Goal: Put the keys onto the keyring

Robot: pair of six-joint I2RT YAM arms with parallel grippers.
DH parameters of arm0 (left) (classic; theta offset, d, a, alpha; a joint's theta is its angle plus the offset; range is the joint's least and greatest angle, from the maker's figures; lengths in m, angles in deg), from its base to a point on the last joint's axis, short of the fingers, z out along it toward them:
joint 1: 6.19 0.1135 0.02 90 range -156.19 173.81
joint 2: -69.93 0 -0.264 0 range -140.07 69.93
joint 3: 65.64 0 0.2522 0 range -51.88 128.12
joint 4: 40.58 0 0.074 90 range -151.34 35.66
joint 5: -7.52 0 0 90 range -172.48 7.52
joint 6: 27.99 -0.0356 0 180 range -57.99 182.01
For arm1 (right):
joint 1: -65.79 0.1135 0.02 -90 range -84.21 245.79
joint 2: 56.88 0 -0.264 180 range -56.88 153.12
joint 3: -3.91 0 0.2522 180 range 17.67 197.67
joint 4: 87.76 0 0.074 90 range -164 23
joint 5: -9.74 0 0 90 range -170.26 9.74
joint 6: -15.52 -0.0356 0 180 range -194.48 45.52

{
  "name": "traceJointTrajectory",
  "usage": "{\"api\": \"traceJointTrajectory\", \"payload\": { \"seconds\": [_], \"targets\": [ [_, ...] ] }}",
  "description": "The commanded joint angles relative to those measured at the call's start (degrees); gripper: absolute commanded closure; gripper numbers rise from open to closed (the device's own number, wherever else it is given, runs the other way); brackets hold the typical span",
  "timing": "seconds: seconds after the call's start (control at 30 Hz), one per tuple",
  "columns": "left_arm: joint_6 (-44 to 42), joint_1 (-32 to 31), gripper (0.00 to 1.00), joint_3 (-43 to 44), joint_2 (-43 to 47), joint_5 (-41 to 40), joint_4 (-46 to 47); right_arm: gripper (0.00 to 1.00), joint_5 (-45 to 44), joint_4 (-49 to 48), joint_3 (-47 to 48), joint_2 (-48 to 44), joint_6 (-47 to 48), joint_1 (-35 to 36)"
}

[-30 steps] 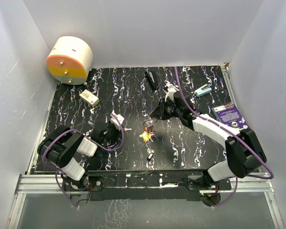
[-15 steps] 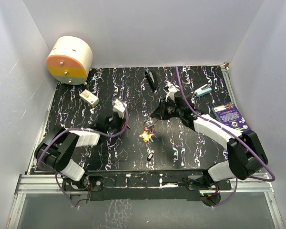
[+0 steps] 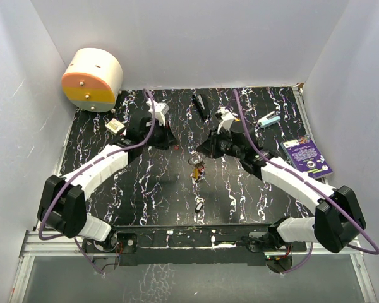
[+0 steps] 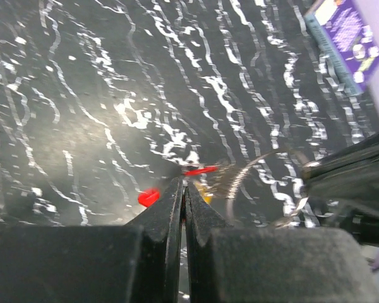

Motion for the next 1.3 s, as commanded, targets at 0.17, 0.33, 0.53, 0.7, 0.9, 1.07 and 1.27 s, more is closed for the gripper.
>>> {"api": "traceJointTrajectory", "payload": {
  "seconds": [0.17, 0.33, 0.53, 0.7, 0.9, 1.07, 1.27],
  "targets": [
    [31.4, 4.1, 1.0, 5.8, -1.1, 17.0, -5.1, 0.92, -12.6, -6.5, 4.6, -1.9, 1.6, 7.5],
    [50.1, 5.9, 1.0, 0.9, -0.5, 17.9, 2.4, 0.92, -17.9, -9.0, 5.6, -1.2, -0.7, 9.8],
    [54.4, 7.1, 1.0, 0.2, -0.6, 14.1, 3.7, 0.92, -20.5, -13.1, 5.2, -0.4, -4.4, 10.7],
    [60.6, 7.4, 1.0, -2.9, -0.1, 13.5, 8.3, 0.92, -20.2, -15.7, 5.6, 2.1, -5.3, 11.4],
    [62.6, 7.4, 1.0, -2.5, -0.2, 12.6, 7.7, 0.92, -20.5, -17.3, 6.9, 4.4, -5.6, 11.9],
    [64.3, 7.4, 1.0, -2.9, 0.5, 11.7, 8.6, 0.92, -20.1, -18.2, 7.6, 6.1, -6.1, 12.3],
    [64.6, 7.4, 1.0, -3.5, 1.0, 11.7, 7.5, 0.92, -20.2, -18.4, 8.7, 7.7, -6.1, 12.6]
  ]
}}
